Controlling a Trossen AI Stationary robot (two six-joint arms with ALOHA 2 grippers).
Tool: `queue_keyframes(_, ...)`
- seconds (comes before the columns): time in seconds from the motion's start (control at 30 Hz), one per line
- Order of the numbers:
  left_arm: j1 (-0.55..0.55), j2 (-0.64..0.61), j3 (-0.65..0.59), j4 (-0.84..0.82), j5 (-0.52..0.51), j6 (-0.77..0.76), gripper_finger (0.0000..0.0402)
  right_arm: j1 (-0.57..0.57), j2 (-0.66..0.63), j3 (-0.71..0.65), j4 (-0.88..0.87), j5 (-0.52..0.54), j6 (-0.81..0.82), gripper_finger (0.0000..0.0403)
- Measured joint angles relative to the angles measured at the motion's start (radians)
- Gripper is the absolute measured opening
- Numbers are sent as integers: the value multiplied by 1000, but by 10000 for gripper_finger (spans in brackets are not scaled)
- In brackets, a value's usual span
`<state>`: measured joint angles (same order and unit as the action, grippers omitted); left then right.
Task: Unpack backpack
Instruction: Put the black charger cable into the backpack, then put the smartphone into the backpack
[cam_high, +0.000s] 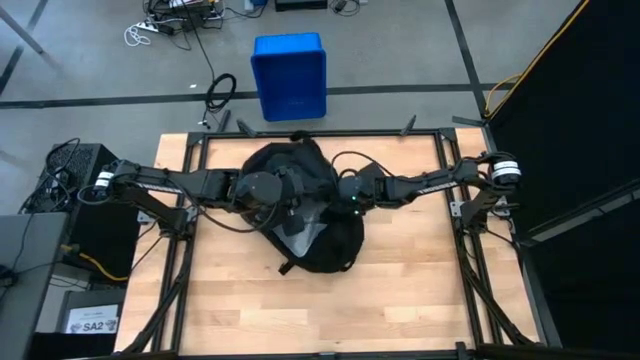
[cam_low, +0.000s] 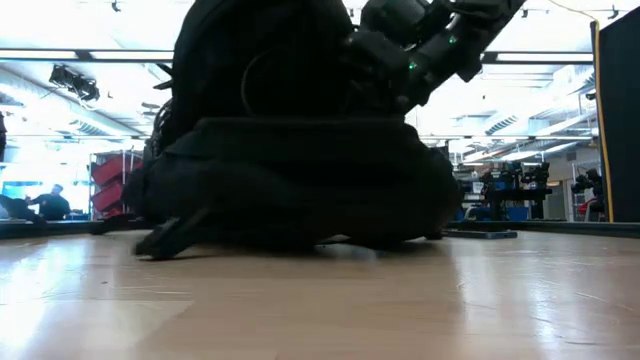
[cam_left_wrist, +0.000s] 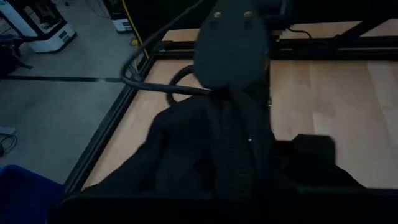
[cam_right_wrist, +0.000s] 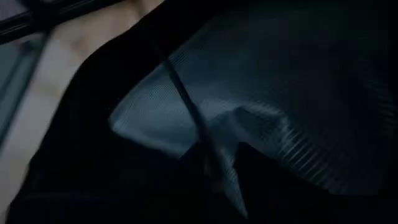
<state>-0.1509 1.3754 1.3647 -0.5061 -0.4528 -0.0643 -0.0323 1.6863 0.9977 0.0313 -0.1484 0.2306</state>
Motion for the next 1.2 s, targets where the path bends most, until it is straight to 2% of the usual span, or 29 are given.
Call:
queue_keyframes(0.2, -1, 0, 0, -7, -2, 0, 0, 55, -58, 0, -9, -2, 43, 147)
queue_keyframes(0.37, -1, -1, 0, -37, -3, 0, 0, 102, -139, 0, -41, 3, 22, 169)
queue_keyframes(0.47, -1, -1, 0, -74, -5, -10, 0, 134, -201, 0, -149, 38, 28, 168)
queue_keyframes(0.7, -9, -3, -34, -169, -8, -38, 0, 206, -307, 0, -458, 427, 89, 137)
queue_keyframes(0.77, -33, -3, -68, -171, -9, -55, 0, 215, -310, 0, -496, 498, 107, 127)
queue_keyframes(0.9, -88, -4, -172, -124, -15, -63, 0, 212, -303, -10, -512, 519, 110, 111)
queue_keyframes(1.0, -129, -29, -265, -68, -79, -99, 0, 205, -298, -27, -503, 520, 111, 104)
queue_keyframes(1.2, -152, -196, -494, 65, -131, -178, 0, 183, -298, -45, -497, 556, 110, 102)
